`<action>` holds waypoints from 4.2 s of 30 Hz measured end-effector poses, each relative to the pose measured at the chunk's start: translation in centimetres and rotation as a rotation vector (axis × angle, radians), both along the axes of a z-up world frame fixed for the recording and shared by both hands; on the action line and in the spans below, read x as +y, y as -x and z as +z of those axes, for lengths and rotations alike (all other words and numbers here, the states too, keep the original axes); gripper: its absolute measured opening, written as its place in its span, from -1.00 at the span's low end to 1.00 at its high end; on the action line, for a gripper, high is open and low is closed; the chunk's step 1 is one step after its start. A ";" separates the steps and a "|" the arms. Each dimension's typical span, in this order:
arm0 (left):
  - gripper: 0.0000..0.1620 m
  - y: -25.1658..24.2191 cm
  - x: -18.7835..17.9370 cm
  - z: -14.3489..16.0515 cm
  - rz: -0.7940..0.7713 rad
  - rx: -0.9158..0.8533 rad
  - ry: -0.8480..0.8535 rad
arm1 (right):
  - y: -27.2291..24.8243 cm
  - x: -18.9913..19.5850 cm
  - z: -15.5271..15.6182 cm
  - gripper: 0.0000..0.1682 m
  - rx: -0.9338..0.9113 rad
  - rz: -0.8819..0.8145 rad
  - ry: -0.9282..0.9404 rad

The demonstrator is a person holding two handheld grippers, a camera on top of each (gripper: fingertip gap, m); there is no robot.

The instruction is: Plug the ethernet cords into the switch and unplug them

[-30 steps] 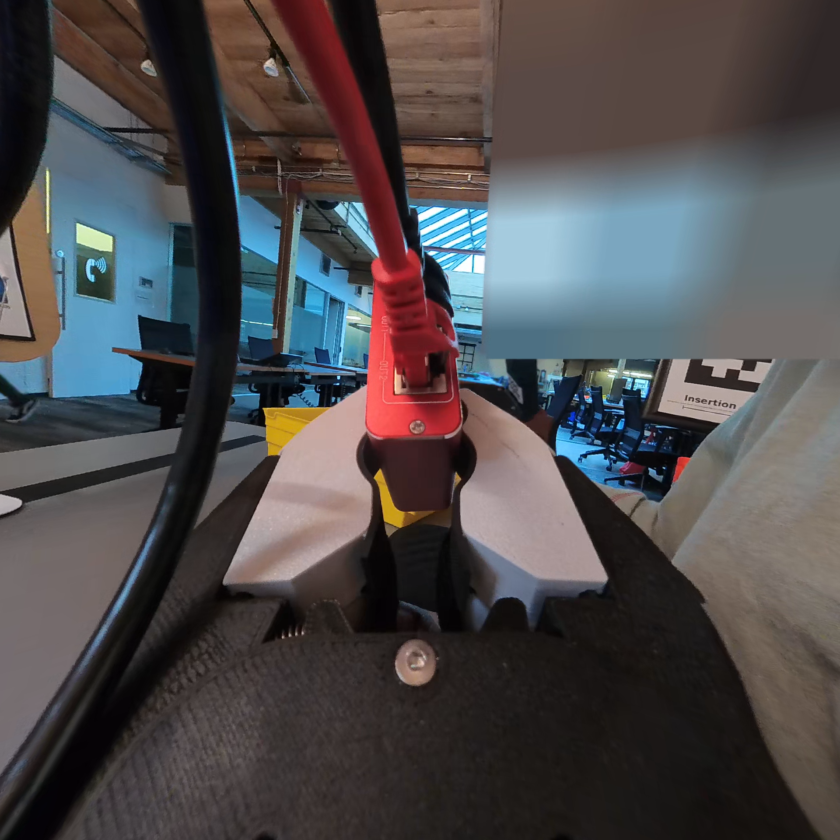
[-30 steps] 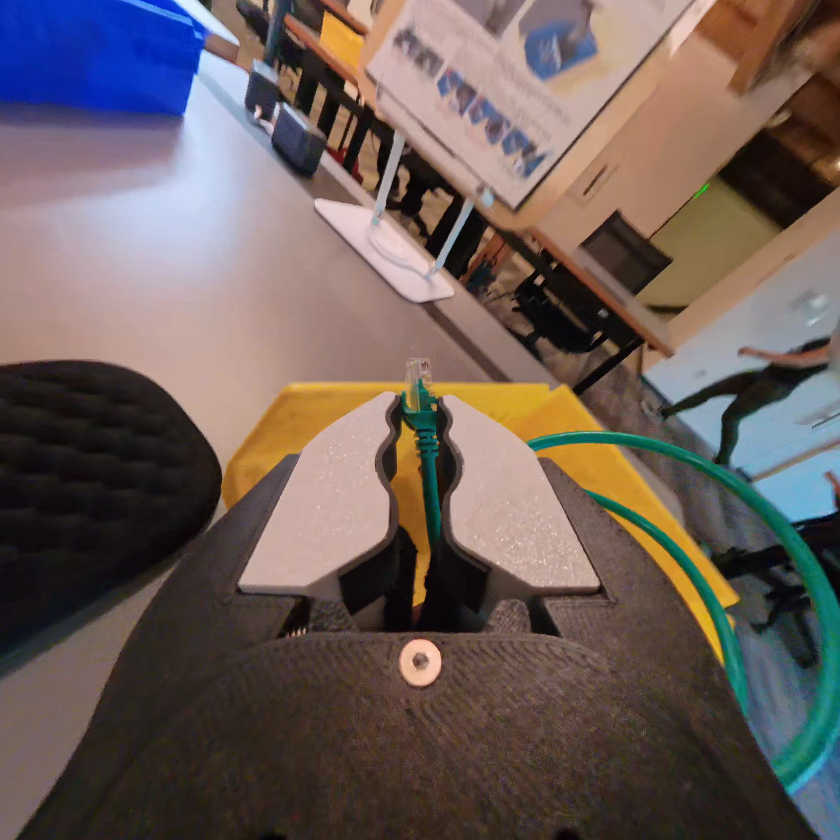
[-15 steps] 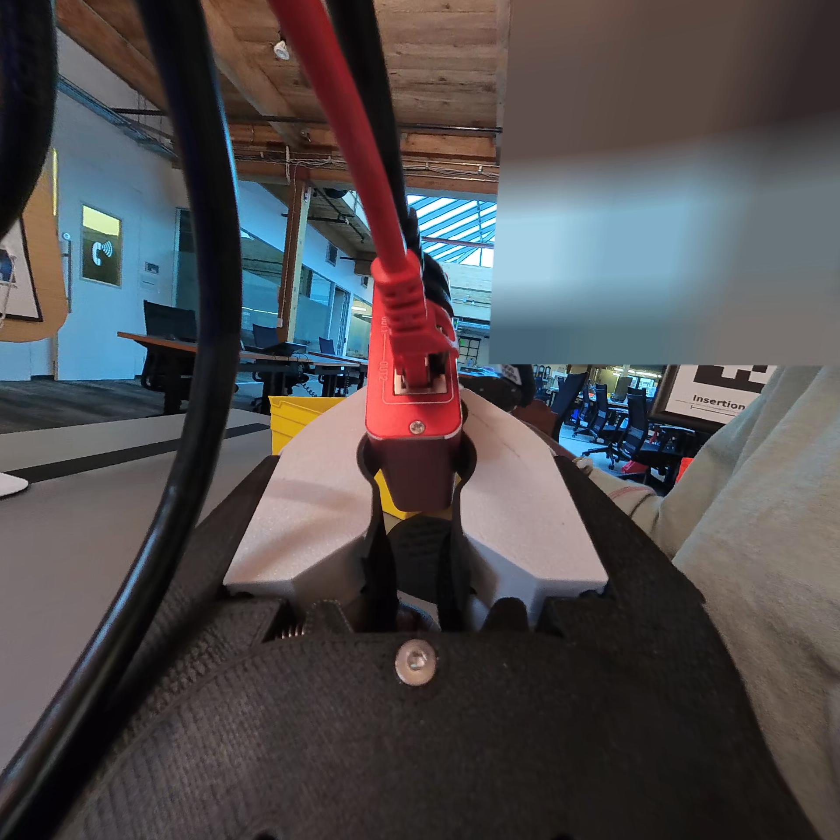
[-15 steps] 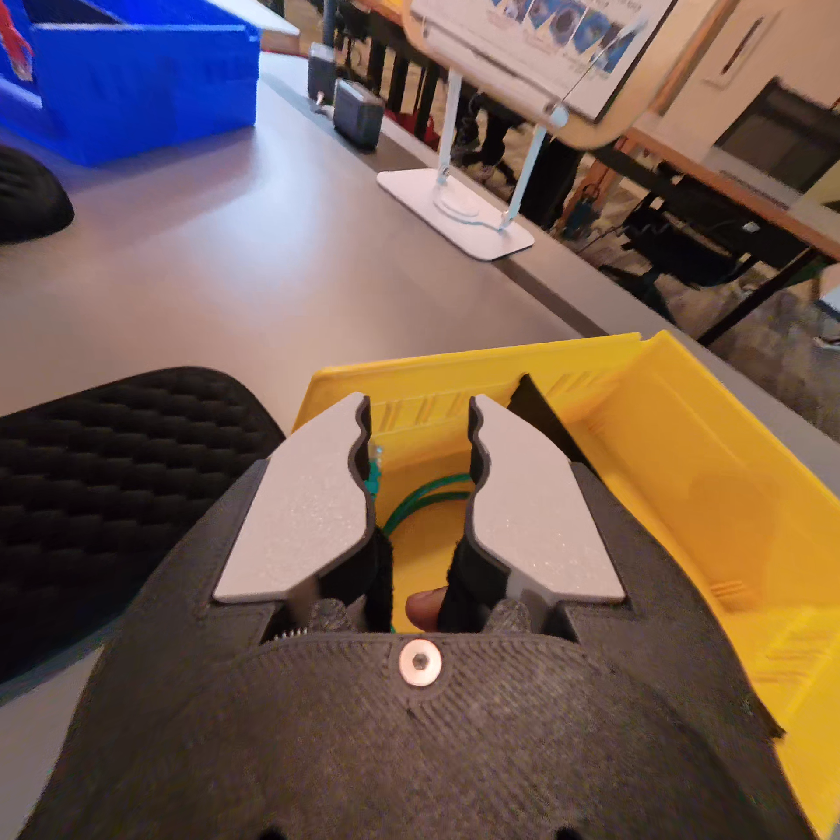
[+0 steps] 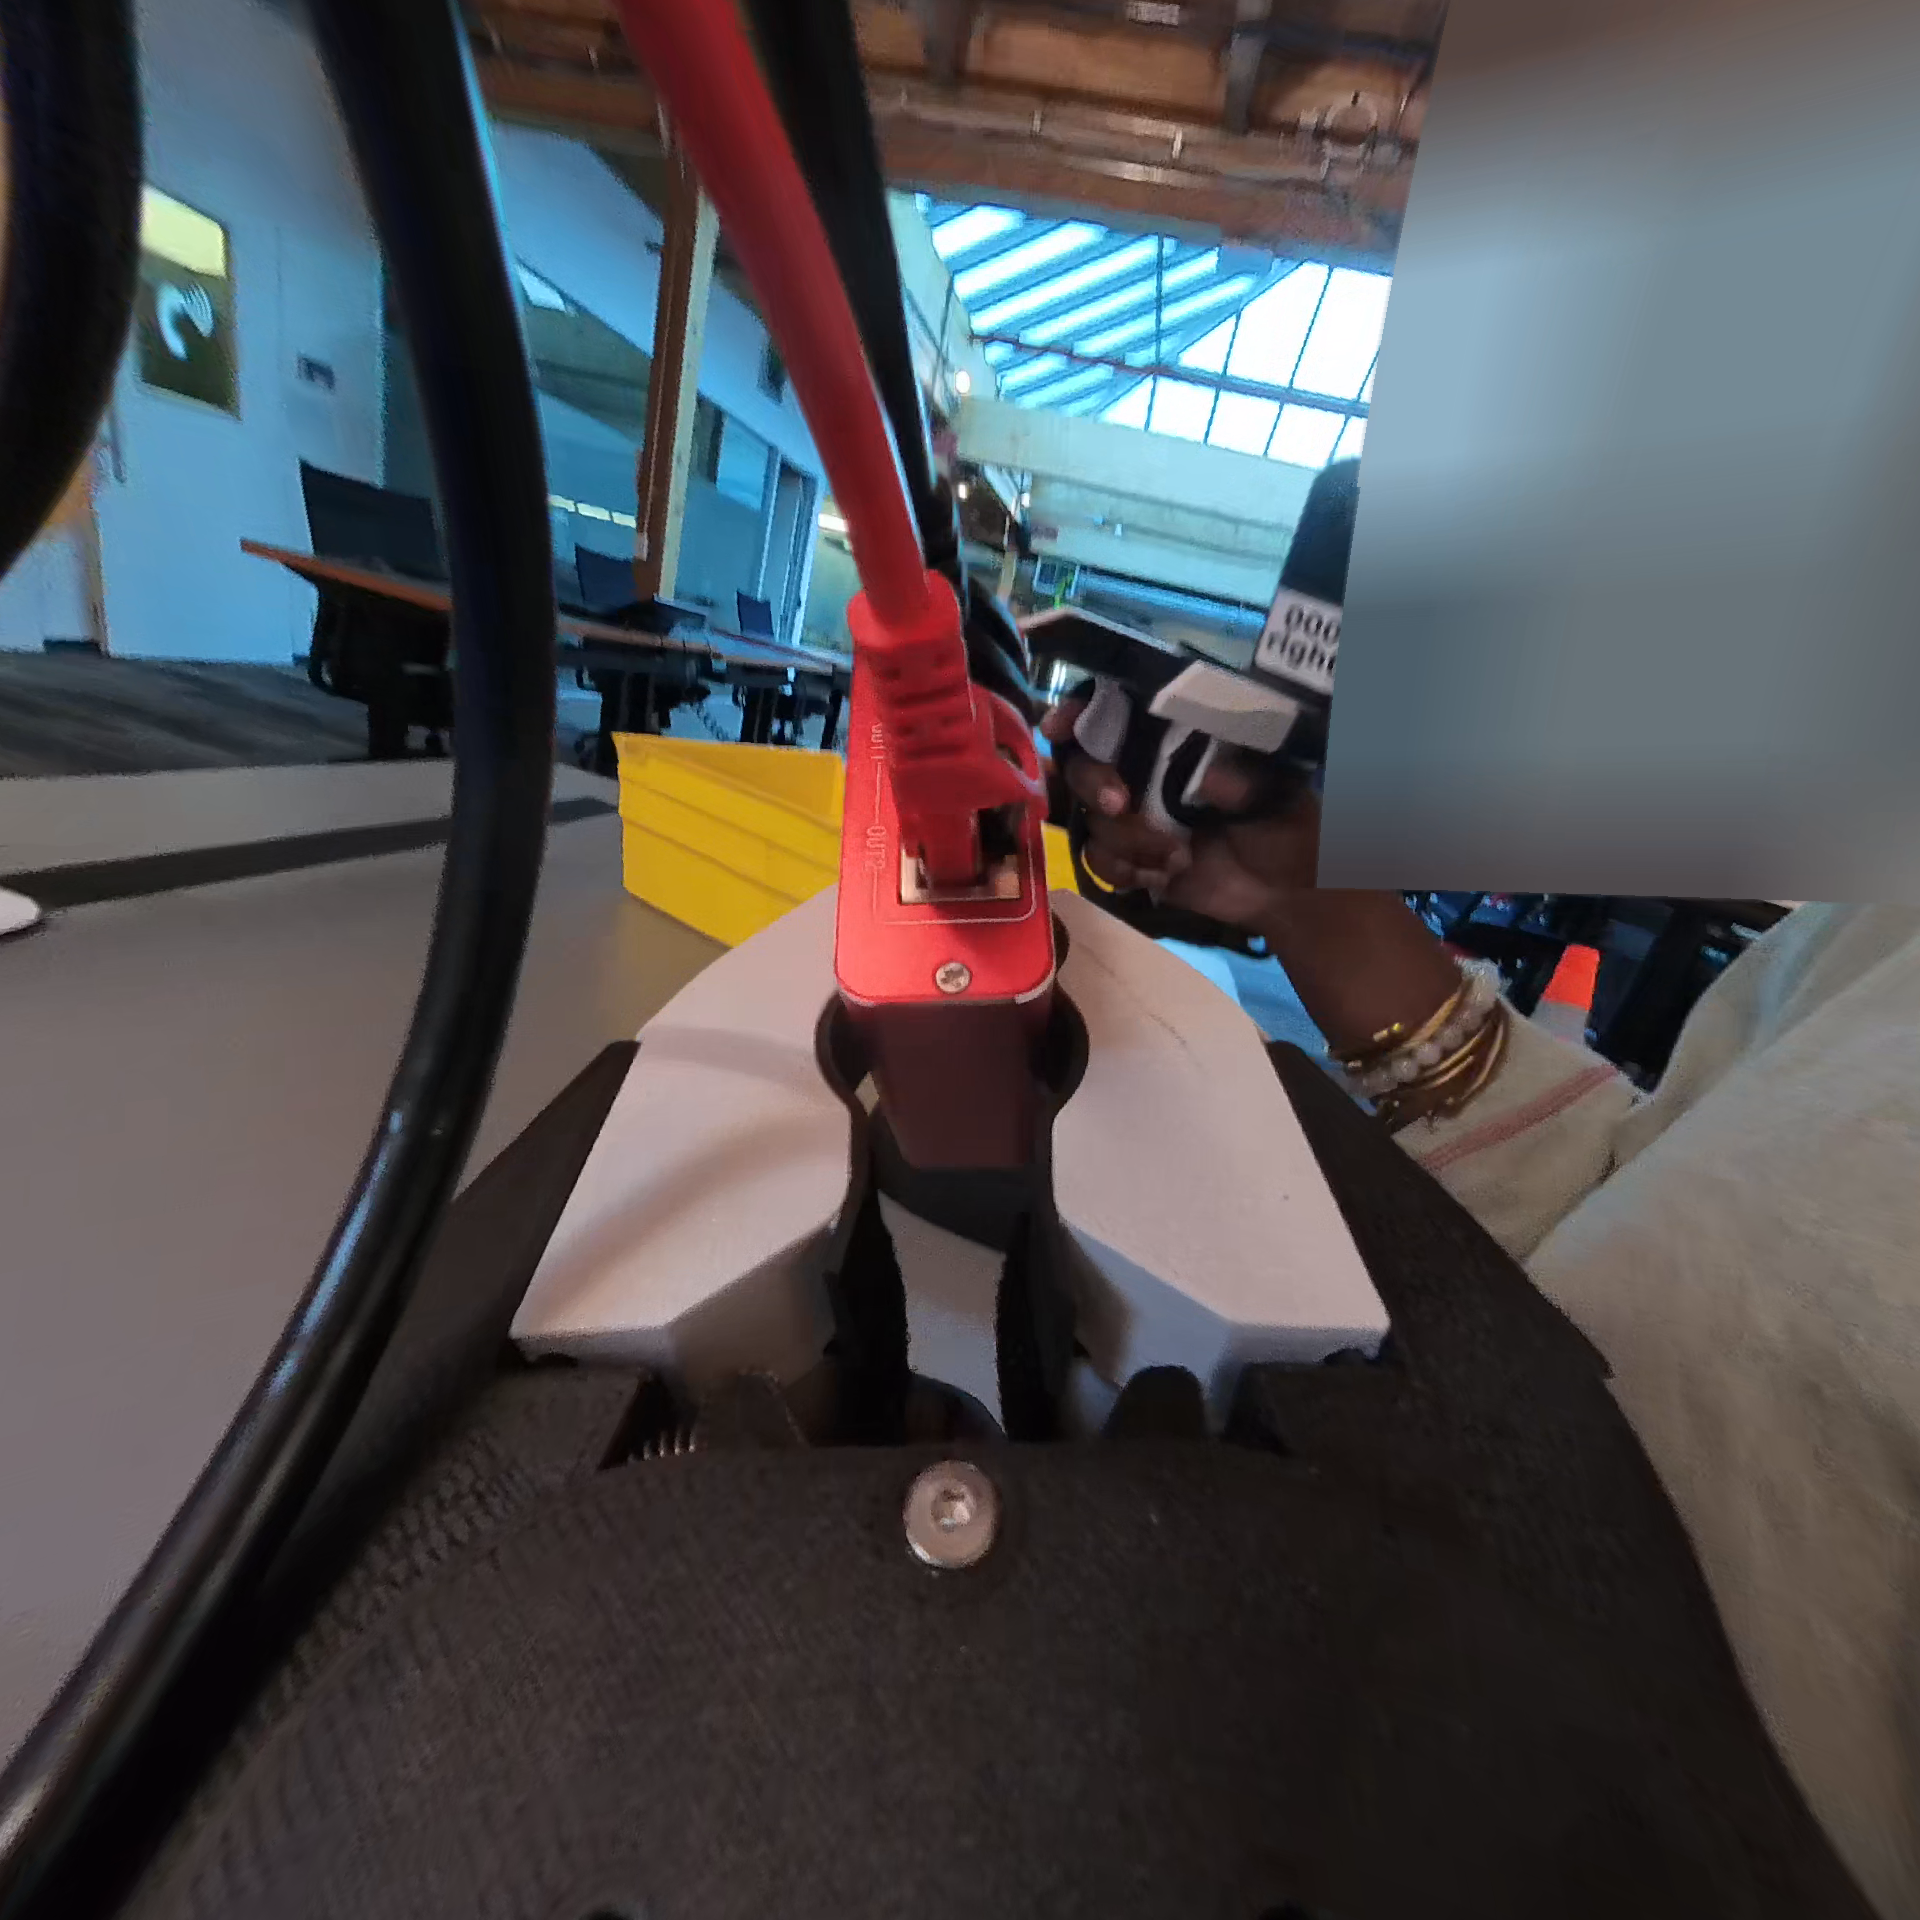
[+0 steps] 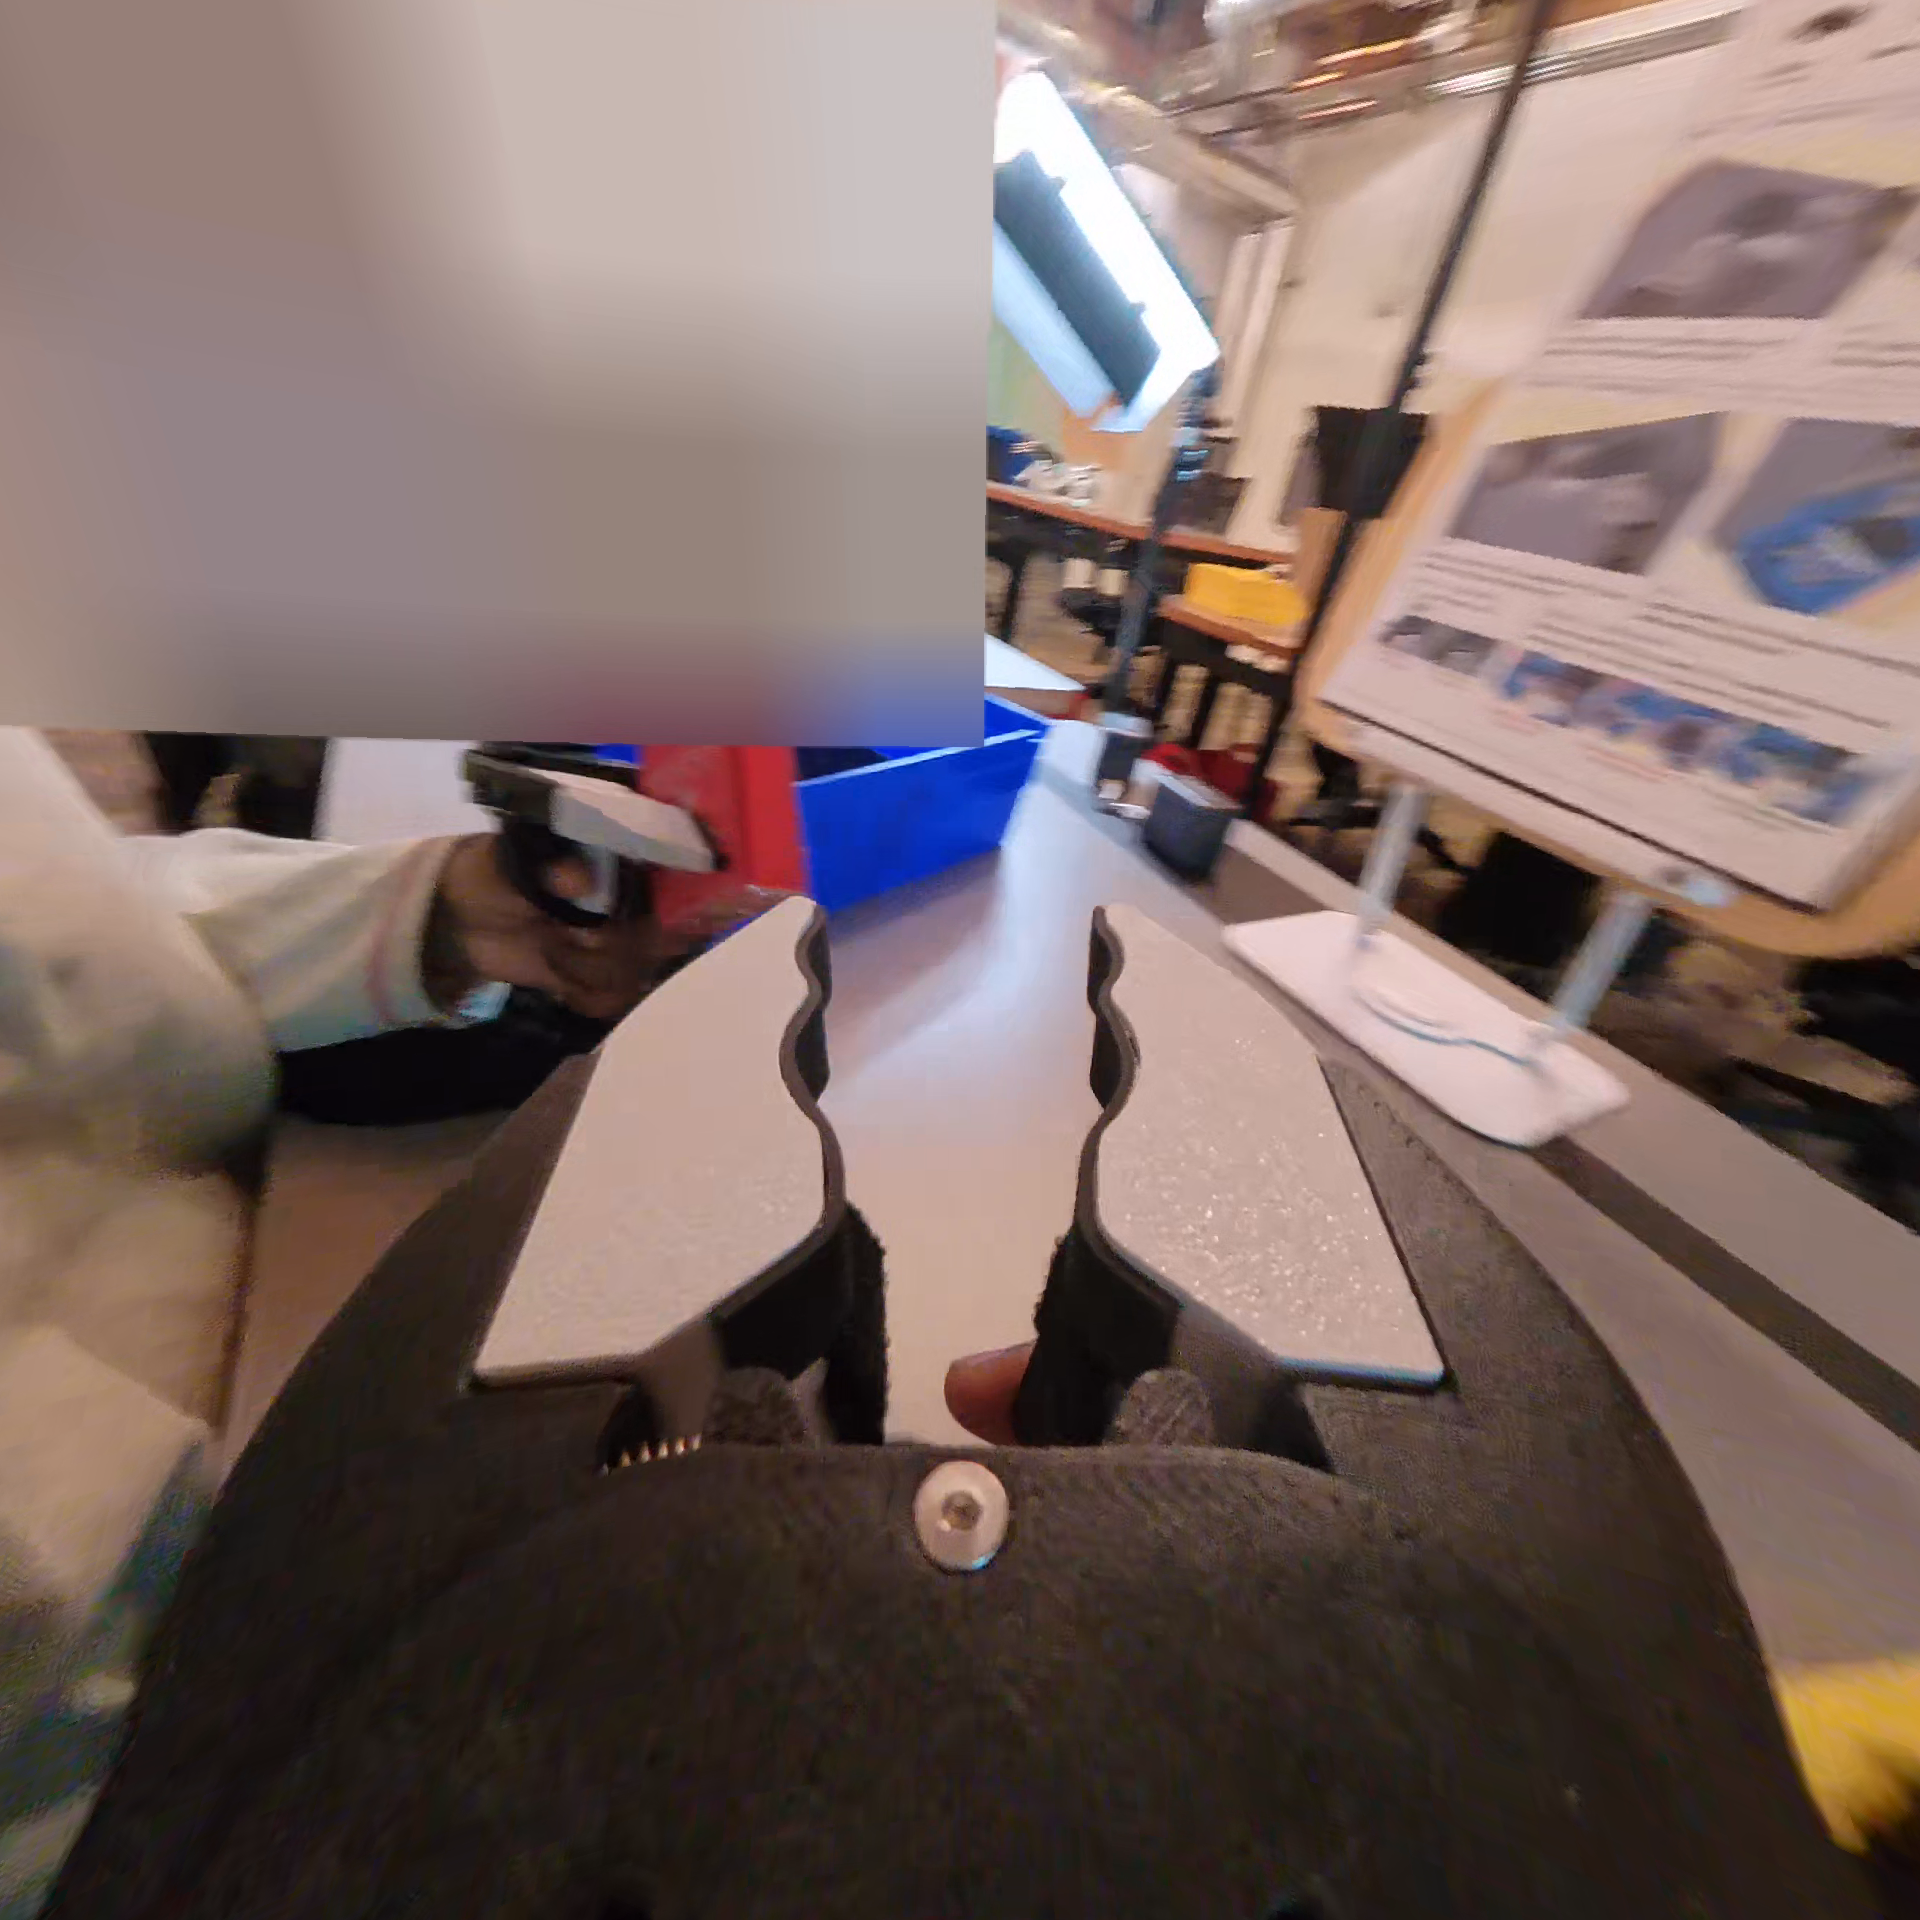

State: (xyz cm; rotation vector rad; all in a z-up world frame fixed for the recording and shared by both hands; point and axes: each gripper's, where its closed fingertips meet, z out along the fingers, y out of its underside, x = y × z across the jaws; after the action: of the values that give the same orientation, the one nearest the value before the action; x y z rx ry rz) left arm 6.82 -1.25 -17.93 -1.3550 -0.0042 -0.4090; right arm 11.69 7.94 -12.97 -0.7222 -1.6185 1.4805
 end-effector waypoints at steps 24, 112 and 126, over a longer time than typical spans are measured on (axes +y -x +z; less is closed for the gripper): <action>-0.17 -0.8 -1.1 1.4 -0.117 -0.023 0.098 | 4.0 -12.4 -0.5 -0.84 -0.062 0.517 0.346; -0.65 -1.2 -2.1 1.4 -0.120 -0.066 -0.062 | 3.4 -10.9 -3.7 -0.74 -0.128 0.346 0.422; -0.65 -0.9 -1.4 0.6 -0.094 -0.112 -0.012 | 4.0 -10.1 -3.9 -0.77 -0.032 0.205 0.344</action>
State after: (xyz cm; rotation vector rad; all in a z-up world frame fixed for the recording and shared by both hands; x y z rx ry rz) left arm 7.74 -2.67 -17.30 -1.3227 -0.0309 -0.5630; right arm 7.69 -2.16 -16.92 -0.7883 -1.5134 1.9346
